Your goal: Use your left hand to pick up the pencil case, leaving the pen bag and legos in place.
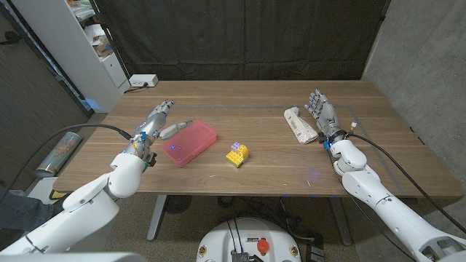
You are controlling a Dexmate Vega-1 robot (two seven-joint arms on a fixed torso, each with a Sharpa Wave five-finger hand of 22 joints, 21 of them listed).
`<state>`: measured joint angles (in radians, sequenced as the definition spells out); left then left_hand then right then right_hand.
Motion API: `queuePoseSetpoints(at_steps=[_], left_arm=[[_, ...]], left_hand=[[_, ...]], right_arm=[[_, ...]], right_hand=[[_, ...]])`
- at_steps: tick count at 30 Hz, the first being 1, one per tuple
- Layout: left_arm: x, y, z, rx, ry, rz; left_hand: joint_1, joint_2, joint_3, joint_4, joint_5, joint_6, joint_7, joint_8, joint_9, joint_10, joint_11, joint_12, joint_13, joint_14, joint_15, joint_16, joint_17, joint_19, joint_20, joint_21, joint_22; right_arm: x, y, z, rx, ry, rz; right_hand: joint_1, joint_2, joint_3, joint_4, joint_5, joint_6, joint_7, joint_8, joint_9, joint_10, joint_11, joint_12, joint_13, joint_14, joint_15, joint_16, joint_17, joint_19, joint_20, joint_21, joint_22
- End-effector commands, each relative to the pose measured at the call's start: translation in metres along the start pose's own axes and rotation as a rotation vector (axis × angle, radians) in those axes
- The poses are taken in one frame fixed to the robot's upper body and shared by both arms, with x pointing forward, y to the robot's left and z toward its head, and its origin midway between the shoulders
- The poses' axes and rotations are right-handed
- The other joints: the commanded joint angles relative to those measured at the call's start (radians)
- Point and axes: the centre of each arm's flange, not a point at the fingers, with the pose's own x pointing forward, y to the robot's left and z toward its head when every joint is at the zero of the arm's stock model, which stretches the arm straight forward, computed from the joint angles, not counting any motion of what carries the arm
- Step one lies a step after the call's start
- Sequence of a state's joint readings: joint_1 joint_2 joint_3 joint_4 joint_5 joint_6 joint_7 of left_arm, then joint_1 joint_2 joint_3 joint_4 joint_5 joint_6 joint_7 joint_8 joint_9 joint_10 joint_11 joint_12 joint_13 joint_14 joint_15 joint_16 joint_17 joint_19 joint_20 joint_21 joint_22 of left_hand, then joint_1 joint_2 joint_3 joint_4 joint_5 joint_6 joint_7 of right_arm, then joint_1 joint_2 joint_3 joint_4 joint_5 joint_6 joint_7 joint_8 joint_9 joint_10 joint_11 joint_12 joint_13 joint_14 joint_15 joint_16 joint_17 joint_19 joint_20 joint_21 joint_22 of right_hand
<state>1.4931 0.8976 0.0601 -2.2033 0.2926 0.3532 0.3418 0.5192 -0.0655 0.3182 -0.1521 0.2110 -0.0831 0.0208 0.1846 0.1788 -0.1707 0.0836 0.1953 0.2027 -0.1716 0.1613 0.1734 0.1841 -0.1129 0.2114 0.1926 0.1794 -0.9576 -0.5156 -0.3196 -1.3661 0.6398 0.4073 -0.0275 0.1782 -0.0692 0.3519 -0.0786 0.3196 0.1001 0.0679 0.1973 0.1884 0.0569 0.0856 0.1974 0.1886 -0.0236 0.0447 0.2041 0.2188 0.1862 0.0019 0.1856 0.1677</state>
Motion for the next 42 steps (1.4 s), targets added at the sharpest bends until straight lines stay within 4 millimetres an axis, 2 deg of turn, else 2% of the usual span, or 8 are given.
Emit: queuePoseSetpoints(at_steps=[1, 13, 18, 24, 26, 30, 36, 42], left_arm=[[0.002, 0.0, 0.001, 0.067, 0.039, -0.02], [0.001, -0.005, 0.006, 0.168, 0.065, -0.012], [-0.001, -0.007, 0.007, 0.187, 0.055, -0.006], [0.002, -0.012, 0.011, 0.264, 0.078, -0.034], [0.004, -0.013, 0.01, 0.264, 0.078, -0.053], [0.004, -0.018, 0.011, 0.291, 0.09, -0.03], [0.005, -0.024, 0.017, 0.371, 0.089, -0.007], [0.007, -0.031, 0.015, 0.36, 0.075, -0.008]], left_hand=[[0.007, -0.027, -0.013, -0.001, 0.008, -0.01, -0.019, 0.004, 0.006, -0.036, 0.005, 0.004, 0.005, -0.047, 0.014, 0.012, 0.002, 0.015, 0.007, 0.01, 0.005], [0.005, -0.054, -0.032, 0.002, 0.014, -0.022, -0.045, 0.003, 0.006, -0.056, 0.009, 0.004, 0.005, -0.057, 0.026, 0.013, 0.002, 0.046, 0.008, 0.02, 0.008], [0.002, -0.08, -0.057, 0.007, 0.027, -0.09, -0.079, -0.011, 0.006, -0.071, 0.01, 0.009, 0.007, -0.052, 0.037, 0.018, 0.002, 0.107, 0.008, 0.038, 0.011], [0.0, -0.087, -0.067, 0.009, 0.032, -0.11, -0.083, -0.011, 0.006, -0.084, 0.009, 0.008, 0.007, -0.052, 0.041, 0.018, 0.002, 0.13, 0.008, 0.044, 0.012], [-0.004, -0.096, -0.081, 0.012, 0.036, -0.098, -0.107, -0.001, 0.005, -0.084, 0.008, 0.011, 0.007, -0.047, 0.042, 0.02, 0.002, 0.157, 0.007, 0.05, 0.013], [-0.013, -0.105, -0.101, 0.016, 0.042, -0.081, -0.127, 0.007, 0.004, -0.084, 0.005, 0.016, 0.008, -0.036, 0.043, 0.023, 0.002, 0.194, 0.008, 0.059, 0.013], [-0.017, -0.107, -0.111, 0.018, 0.046, -0.068, -0.129, 0.011, 0.004, -0.078, 0.003, 0.019, 0.008, -0.027, 0.044, 0.026, 0.002, 0.211, 0.008, 0.061, 0.012], [-0.02, -0.107, -0.121, 0.02, 0.049, -0.074, -0.134, 0.007, 0.004, -0.074, 0.001, 0.022, 0.008, -0.016, 0.043, 0.028, 0.002, 0.227, 0.008, 0.063, 0.011]], right_arm=[[0.003, 0.001, 0.0, 0.001, -0.001, -0.004], [0.006, 0.003, 0.0, 0.0, 0.0, -0.001], [0.006, 0.004, 0.0, -0.001, 0.001, -0.001], [0.006, 0.004, -0.001, -0.001, 0.006, -0.002], [0.006, 0.003, -0.001, 0.0, 0.006, -0.002], [0.006, 0.003, -0.002, 0.0, 0.007, -0.002], [0.006, 0.003, -0.003, 0.003, 0.008, -0.003], [0.006, 0.001, -0.004, 0.004, 0.007, -0.006]], right_hand=[[0.004, 0.003, -0.004, -0.003, 0.005, 0.008, -0.003, 0.001, 0.002, -0.002, 0.003, -0.001, 0.001, -0.003, 0.002, -0.001, -0.001, -0.001, 0.001, 0.002, 0.003], [0.004, 0.004, -0.005, -0.004, 0.006, 0.009, -0.003, 0.001, 0.002, -0.002, 0.0, -0.001, 0.001, -0.003, 0.001, 0.0, -0.001, -0.007, 0.007, 0.001, 0.003], [0.004, 0.004, -0.006, -0.004, 0.006, 0.009, -0.003, 0.001, 0.002, -0.002, 0.002, -0.001, 0.001, -0.003, 0.002, 0.0, -0.002, -0.008, 0.008, 0.001, 0.003], [0.004, 0.004, -0.006, -0.005, 0.006, 0.009, -0.005, 0.001, 0.002, 0.001, 0.002, 0.0, 0.001, -0.003, 0.001, 0.0, -0.002, -0.009, 0.011, 0.001, 0.004], [0.004, 0.003, -0.007, -0.005, 0.006, 0.011, -0.005, 0.001, 0.002, 0.001, 0.002, 0.0, 0.001, -0.003, 0.001, 0.0, -0.002, -0.009, 0.011, 0.001, 0.004], [0.003, 0.003, -0.007, -0.005, 0.007, 0.012, -0.004, 0.002, 0.002, 0.001, 0.002, 0.0, 0.001, -0.003, 0.001, 0.0, -0.002, -0.01, 0.012, 0.001, 0.004], [0.003, 0.003, -0.008, -0.005, 0.007, 0.012, -0.005, 0.001, 0.002, 0.001, 0.002, 0.0, 0.001, -0.002, 0.001, 0.001, -0.002, -0.011, 0.013, 0.001, 0.004], [0.002, 0.003, -0.009, -0.005, 0.007, 0.012, -0.005, 0.001, 0.002, 0.001, 0.002, 0.0, 0.001, -0.002, 0.001, 0.001, -0.002, -0.011, 0.016, 0.002, 0.004]])
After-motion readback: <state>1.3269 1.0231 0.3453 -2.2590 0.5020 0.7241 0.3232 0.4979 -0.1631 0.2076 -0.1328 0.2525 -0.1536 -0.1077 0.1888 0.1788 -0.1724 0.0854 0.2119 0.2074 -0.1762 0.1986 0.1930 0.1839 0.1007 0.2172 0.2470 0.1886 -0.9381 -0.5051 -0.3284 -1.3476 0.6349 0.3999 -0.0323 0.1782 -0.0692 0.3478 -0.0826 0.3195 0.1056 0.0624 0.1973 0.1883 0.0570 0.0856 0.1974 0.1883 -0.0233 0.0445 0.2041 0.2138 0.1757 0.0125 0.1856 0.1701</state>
